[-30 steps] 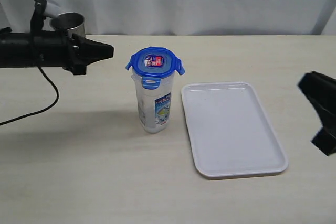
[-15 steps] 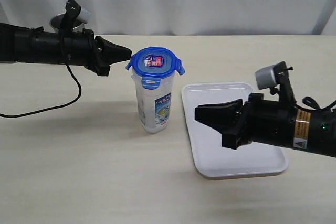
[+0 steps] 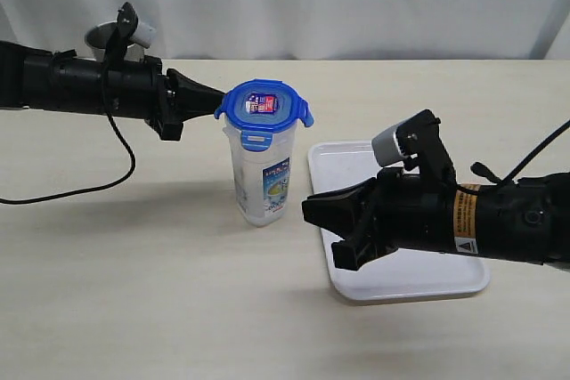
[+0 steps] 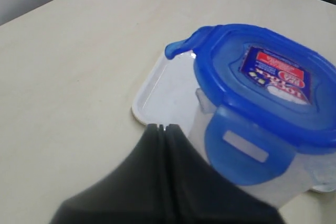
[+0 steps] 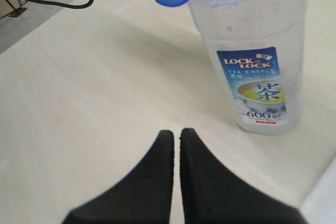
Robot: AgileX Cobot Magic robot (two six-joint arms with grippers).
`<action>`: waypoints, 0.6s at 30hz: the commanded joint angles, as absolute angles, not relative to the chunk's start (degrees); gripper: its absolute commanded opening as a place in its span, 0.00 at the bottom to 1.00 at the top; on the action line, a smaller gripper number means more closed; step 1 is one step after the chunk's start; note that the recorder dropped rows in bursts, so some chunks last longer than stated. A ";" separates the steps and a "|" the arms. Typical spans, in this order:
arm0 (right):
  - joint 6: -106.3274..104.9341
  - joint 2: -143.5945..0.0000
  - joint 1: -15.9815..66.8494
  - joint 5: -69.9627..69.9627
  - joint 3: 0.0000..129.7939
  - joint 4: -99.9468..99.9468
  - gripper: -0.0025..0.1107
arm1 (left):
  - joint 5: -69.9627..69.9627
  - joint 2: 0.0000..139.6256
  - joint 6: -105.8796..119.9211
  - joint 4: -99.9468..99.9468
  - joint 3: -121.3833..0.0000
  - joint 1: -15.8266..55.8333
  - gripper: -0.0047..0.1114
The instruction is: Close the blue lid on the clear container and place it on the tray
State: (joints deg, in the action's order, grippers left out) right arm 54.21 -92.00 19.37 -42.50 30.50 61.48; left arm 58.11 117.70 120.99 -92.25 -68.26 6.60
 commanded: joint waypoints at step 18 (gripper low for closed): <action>53.60 -92.07 19.49 -40.39 30.64 60.91 0.06 | 59.69 117.30 122.67 -91.17 -68.11 6.69 0.04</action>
State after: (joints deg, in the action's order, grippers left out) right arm 53.99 -92.00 19.49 -40.77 30.50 61.24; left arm 58.71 117.70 120.99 -89.83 -68.26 6.60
